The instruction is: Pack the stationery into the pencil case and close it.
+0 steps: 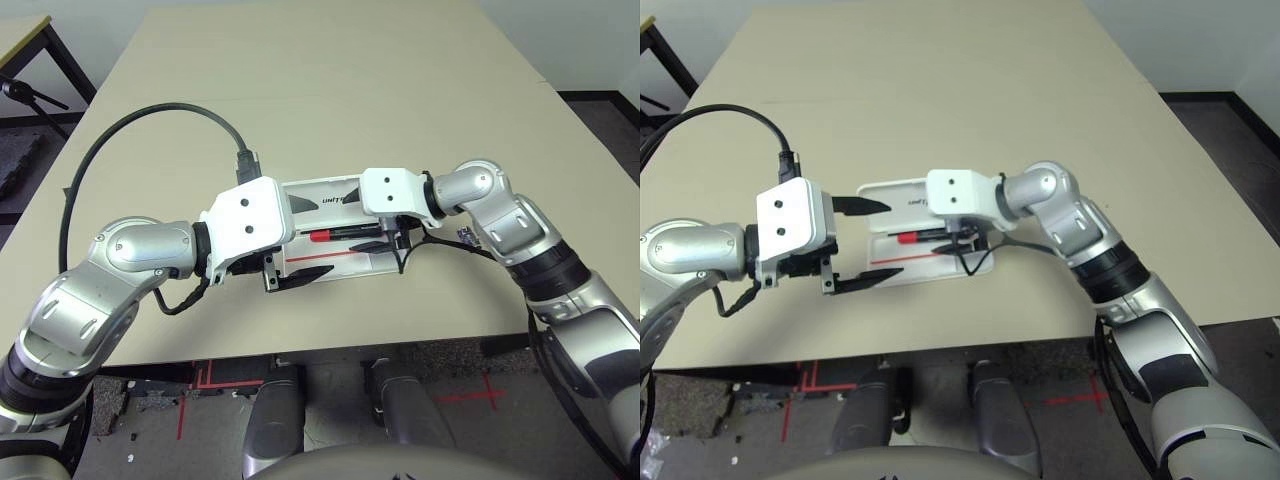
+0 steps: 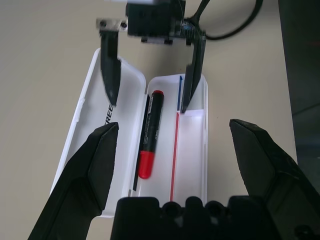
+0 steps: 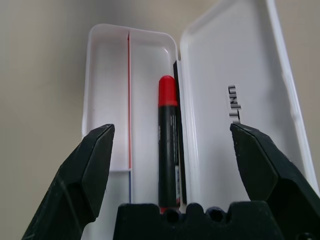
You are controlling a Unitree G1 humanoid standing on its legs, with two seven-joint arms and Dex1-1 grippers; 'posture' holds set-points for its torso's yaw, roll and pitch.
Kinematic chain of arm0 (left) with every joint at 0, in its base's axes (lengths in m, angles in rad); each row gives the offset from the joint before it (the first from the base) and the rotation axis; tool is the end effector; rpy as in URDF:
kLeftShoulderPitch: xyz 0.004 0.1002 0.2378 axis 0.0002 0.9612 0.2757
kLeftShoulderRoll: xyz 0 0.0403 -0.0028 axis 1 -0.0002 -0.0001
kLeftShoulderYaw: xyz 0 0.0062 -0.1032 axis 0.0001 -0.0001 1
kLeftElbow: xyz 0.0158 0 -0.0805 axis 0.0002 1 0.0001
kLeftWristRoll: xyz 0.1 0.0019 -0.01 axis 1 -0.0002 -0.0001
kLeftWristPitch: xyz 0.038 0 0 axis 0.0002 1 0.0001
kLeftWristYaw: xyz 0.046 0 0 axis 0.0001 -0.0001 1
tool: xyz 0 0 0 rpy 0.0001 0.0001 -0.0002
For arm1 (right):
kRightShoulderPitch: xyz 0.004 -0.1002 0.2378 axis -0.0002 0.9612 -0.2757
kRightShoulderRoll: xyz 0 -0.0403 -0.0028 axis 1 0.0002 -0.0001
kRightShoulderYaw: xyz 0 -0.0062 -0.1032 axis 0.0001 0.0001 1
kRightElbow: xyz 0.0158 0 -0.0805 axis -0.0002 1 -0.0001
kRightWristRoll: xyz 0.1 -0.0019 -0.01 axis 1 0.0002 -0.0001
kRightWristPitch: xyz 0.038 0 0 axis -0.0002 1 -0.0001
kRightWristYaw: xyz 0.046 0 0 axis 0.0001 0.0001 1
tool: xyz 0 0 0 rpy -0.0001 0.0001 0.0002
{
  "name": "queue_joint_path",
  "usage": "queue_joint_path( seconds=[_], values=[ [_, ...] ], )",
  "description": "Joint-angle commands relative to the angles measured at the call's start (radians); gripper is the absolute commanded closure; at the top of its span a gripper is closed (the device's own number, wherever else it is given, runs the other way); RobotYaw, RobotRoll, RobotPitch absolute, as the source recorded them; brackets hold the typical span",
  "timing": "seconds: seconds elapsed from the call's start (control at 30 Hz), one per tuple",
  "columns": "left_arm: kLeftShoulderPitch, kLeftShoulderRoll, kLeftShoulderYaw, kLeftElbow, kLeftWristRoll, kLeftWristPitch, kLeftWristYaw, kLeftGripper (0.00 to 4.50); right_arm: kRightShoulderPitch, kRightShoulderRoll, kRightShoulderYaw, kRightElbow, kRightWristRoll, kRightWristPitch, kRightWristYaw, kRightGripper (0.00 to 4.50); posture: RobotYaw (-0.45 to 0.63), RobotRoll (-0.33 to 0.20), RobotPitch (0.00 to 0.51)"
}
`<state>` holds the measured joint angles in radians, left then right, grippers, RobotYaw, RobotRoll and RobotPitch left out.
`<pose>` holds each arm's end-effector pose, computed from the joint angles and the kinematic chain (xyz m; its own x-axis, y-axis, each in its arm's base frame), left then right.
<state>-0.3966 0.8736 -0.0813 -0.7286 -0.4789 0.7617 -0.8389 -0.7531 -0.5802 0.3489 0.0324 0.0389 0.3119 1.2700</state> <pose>0.1996 0.1826 0.2266 0.4150 -0.8299 -0.3729 0.8702 0.2424 0.4289 0.3003 -0.1551 0.2066 0.1959 0.8129 -0.5485 -0.9132 -0.0527 -0.4041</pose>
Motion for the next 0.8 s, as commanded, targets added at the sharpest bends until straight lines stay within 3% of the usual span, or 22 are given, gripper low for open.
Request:
queue_joint_path(
  seconds=[0.03,0.43,0.57,0.8],
  values=[
    [-0.003,0.004,-0.009,0.000,0.001,0.003,0.000,0.00,0.040,-0.059,-0.075,-0.071,0.093,0.077,0.042,0.02,0.03,0.000,0.129],
    [0.004,0.005,-0.007,0.031,0.015,-0.018,-0.005,0.00,0.272,-0.371,-0.305,-0.202,0.317,0.252,0.126,0.02,0.00,0.000,0.130],
    [0.011,0.010,-0.003,0.035,0.016,-0.010,-0.001,0.00,0.315,-0.397,-0.331,-0.239,0.360,0.274,0.109,0.02,-0.01,0.000,0.133],
    [0.039,0.092,0.029,0.080,0.035,0.158,0.065,0.00,0.331,-0.392,-0.318,-0.256,0.376,0.277,0.078,0.02,0.00,0.000,0.136]
  ],
)
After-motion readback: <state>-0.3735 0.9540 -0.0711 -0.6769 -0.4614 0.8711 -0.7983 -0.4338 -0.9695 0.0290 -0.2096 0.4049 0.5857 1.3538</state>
